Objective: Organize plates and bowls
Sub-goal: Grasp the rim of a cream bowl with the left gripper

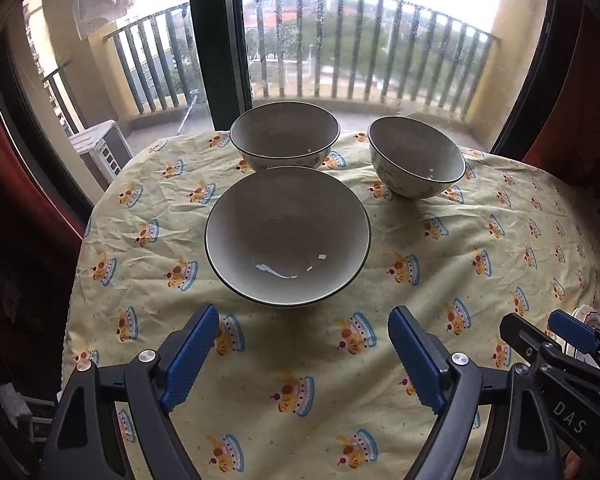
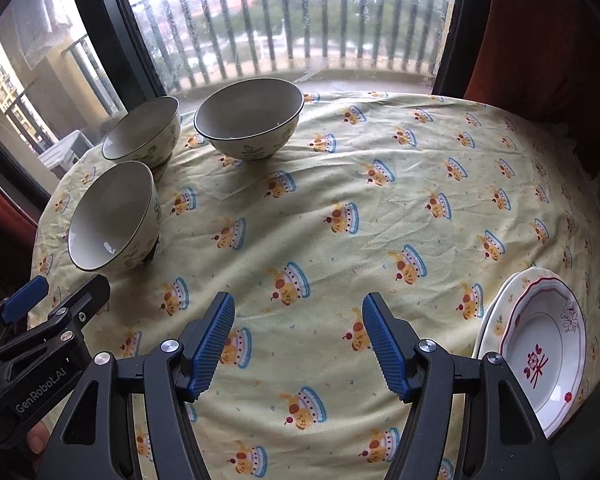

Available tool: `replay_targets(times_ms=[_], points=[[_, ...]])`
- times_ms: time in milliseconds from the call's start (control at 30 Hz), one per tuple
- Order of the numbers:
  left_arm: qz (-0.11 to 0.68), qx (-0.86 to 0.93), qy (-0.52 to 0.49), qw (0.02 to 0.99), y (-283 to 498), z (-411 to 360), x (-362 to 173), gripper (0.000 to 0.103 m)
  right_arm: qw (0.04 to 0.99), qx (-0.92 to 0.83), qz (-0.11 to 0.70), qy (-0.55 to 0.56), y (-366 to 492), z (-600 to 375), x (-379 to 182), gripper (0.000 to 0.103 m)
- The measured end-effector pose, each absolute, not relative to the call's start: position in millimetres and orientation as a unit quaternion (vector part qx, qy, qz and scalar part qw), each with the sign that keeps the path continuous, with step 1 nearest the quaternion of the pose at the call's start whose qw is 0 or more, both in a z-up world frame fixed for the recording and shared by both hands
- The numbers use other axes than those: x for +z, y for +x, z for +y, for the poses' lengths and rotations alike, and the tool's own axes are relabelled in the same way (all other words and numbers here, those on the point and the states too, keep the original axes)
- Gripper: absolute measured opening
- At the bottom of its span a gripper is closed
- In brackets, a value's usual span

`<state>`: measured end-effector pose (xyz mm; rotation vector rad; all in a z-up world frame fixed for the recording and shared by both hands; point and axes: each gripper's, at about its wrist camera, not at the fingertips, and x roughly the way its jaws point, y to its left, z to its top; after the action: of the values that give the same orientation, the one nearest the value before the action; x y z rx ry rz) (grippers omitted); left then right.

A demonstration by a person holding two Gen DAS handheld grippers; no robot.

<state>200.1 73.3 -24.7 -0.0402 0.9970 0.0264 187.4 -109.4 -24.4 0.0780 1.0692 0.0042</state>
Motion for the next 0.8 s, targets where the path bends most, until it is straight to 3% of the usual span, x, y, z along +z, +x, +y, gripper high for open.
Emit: replay_targets(times_ms=[467, 667, 800], points=[[0.487, 0.019, -0.015, 0.873, 268, 128, -47, 0.076, 0.862, 0.013, 0.503, 0.056, 258, -40, -24, 0.069], [0.5, 0.007, -0.002, 0.866, 284, 131, -66, 0.064, 0.855, 0.024, 0.515, 0.05, 283, -14, -42, 0.053], [0.504, 0.006, -0.01, 0.864, 292, 135, -73, 0.049, 0.852, 0.025, 0.521, 0.046, 296, -4, -51, 0.045]])
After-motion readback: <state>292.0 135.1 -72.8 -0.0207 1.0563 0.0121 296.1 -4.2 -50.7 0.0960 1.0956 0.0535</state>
